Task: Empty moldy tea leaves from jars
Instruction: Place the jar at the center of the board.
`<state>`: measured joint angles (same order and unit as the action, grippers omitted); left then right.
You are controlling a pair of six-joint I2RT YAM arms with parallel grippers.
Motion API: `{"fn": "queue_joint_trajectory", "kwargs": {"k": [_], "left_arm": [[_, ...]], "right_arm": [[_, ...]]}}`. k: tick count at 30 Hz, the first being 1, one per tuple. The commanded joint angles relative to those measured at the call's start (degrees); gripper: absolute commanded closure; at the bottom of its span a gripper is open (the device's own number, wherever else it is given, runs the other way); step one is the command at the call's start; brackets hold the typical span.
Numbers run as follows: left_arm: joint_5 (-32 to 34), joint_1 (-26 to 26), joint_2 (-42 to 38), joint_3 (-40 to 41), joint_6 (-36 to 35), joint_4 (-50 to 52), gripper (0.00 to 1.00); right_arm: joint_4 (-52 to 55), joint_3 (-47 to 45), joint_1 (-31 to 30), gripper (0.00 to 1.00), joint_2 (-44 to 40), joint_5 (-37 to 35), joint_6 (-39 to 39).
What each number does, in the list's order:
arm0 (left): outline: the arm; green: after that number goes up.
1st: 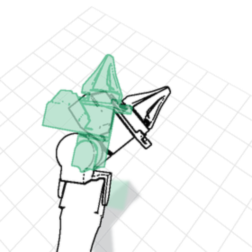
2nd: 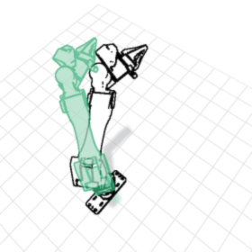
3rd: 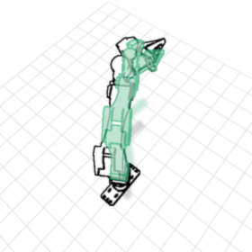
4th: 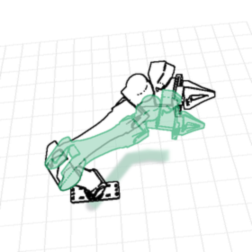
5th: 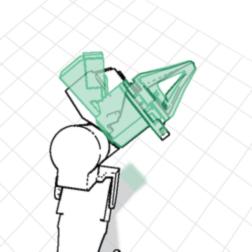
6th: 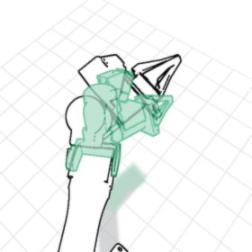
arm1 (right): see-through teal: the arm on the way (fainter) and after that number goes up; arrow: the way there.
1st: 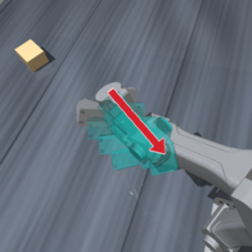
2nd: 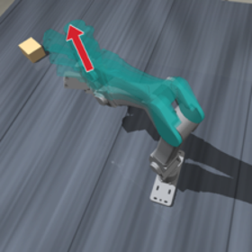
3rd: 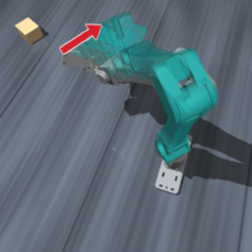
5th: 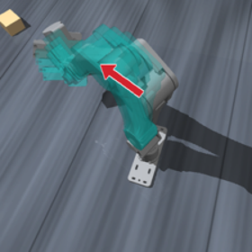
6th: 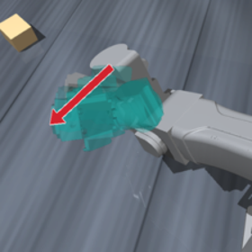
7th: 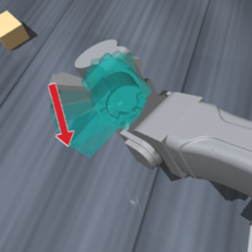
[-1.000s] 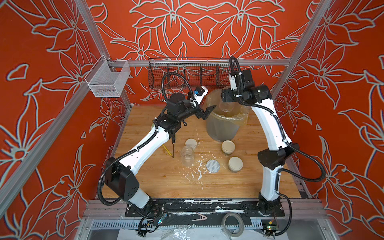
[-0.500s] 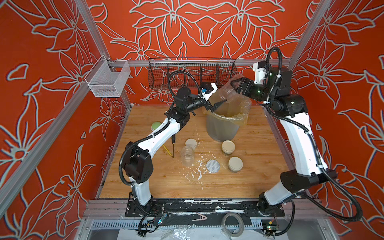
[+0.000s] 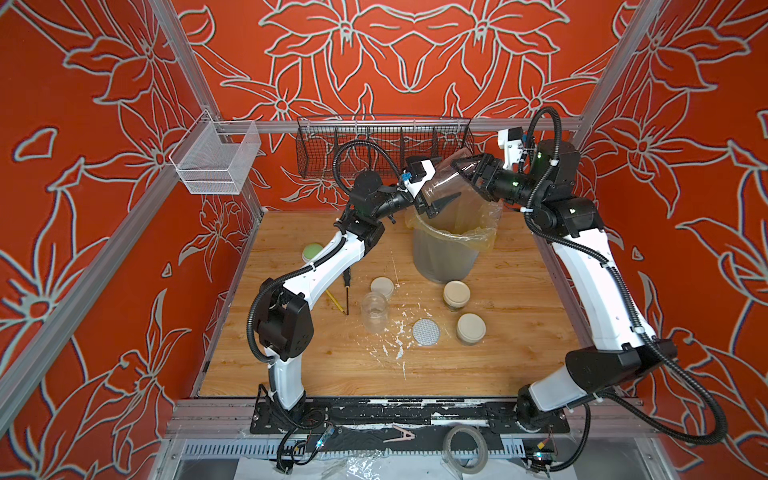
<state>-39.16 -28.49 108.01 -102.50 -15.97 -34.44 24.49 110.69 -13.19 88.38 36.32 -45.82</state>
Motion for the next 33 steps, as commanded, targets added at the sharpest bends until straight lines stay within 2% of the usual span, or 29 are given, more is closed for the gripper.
{"fn": "queue_joint_trajectory", "kwargs": {"k": [1,8,12,16,18,20,25,33], "left_arm": [[0.1,0.3,0.8,-1.0,1.1,-4.0,0.03],[-0.6,0.4,1.2,-2.0,3.9,-5.9,0.01],[-1.2,0.4,1.2,-2.6,4.6,-5.3,0.15],[-1.7,0.8,1.1,-2.7,5.3,-5.3,0.25],[-2.2,0.8,1.1,-3.0,5.7,-4.8,0.29],[-2.6,0.9,0.7,-3.4,5.6,-3.6,0.33],[-1.6,0.9,-0.9,-4.3,4.8,1.9,0.44],[7.1,0.8,-6.2,-5.4,5.6,15.2,0.52]], "right_arm": [[-5.4,-1.1,-0.2,0.67,-2.3,4.7,-5.1],[-7.8,-2.5,-0.2,0.67,-1.6,6.4,-8.0],[-9.6,-3.0,-0.2,0.66,-1.4,7.6,-9.8],[-10.3,-3.1,-0.2,0.62,-1.2,8.3,-10.6],[-10.5,-3.0,-0.2,0.56,-1.1,9.0,-10.6],[-10.8,-3.0,-0.2,0.44,-1.2,9.5,-10.5],[-10.2,-4.1,-0.2,0.04,-3.0,6.9,-7.9],[-11.4,-7.7,0.1,0.03,-7.6,0.2,-5.8]]}}
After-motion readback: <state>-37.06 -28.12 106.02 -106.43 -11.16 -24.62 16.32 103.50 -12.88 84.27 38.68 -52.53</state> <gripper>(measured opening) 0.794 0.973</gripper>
